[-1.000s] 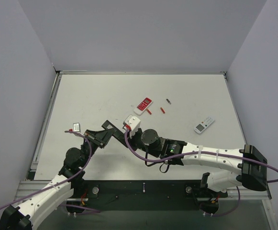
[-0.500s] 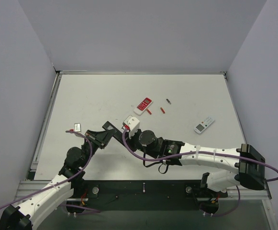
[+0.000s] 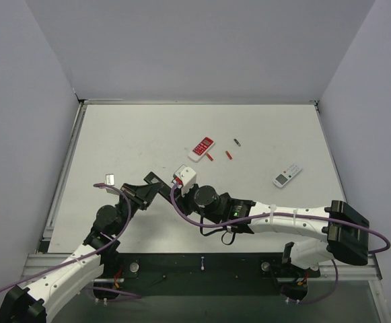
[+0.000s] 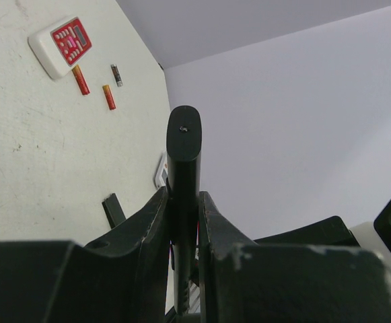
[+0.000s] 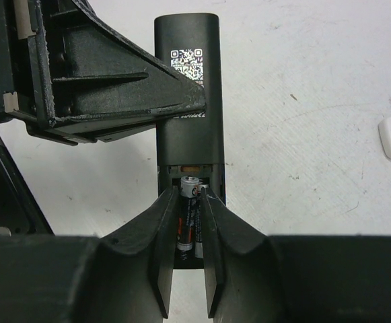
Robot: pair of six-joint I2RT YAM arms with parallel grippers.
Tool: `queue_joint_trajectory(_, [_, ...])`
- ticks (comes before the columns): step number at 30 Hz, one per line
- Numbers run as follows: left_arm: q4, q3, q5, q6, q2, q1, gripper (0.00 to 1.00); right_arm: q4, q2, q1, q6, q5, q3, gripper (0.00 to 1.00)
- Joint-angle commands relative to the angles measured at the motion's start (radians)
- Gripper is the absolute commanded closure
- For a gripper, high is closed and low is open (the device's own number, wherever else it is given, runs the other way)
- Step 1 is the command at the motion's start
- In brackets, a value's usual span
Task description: Load the batteries into the remote control
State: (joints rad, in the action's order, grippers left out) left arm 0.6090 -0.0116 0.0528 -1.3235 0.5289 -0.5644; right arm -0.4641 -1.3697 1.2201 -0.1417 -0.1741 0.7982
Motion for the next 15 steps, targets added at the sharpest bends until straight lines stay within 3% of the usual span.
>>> queue_joint_trajectory(1, [0.222, 0.018, -0.008, -0.057, -0.001, 0.001, 1.0, 0.033, -0.025, 0.007, -0.042, 0.035, -0.042, 0.83])
queue_joint_trajectory(15, [0.192, 0.039, -0.042, -0.048, 0.011, 0.001, 1.0, 0.064, 0.003, 0.001, -0.036, 0.033, -0.004, 0.83])
